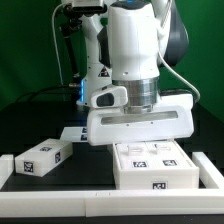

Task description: Assemble cabinet

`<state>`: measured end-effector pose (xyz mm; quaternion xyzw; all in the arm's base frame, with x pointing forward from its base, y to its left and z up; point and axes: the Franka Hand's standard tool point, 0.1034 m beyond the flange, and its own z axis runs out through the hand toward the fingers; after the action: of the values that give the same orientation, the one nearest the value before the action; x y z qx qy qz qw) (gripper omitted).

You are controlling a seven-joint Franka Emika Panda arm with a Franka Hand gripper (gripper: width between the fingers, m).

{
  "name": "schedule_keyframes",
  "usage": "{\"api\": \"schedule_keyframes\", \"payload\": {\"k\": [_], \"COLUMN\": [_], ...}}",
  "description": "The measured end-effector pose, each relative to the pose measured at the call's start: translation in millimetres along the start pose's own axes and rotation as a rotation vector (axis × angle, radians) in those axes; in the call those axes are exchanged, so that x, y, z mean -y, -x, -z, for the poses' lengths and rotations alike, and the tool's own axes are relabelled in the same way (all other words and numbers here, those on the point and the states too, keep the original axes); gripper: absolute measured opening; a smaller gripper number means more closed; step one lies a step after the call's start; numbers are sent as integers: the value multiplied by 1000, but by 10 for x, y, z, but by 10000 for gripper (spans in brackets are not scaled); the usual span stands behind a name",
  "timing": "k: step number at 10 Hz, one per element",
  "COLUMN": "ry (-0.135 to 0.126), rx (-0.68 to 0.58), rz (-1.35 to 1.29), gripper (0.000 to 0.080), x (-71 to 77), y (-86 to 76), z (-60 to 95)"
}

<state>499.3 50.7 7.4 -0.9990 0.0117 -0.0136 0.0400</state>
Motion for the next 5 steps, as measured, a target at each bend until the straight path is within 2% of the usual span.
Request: {"api": "schedule_keyframes", "payload": {"k": [1,2,3,4,5], "ry": [0,0,-1,-1,-1], "rx": [0,-2,-6,1,6], "rz": [5,7,11,25,42], "gripper": [532,532,396,213,85], "x": [9,9,21,90,91], "y": [3,4,23,70,95], "z": [-2,-3,-11,-33,-44]}}
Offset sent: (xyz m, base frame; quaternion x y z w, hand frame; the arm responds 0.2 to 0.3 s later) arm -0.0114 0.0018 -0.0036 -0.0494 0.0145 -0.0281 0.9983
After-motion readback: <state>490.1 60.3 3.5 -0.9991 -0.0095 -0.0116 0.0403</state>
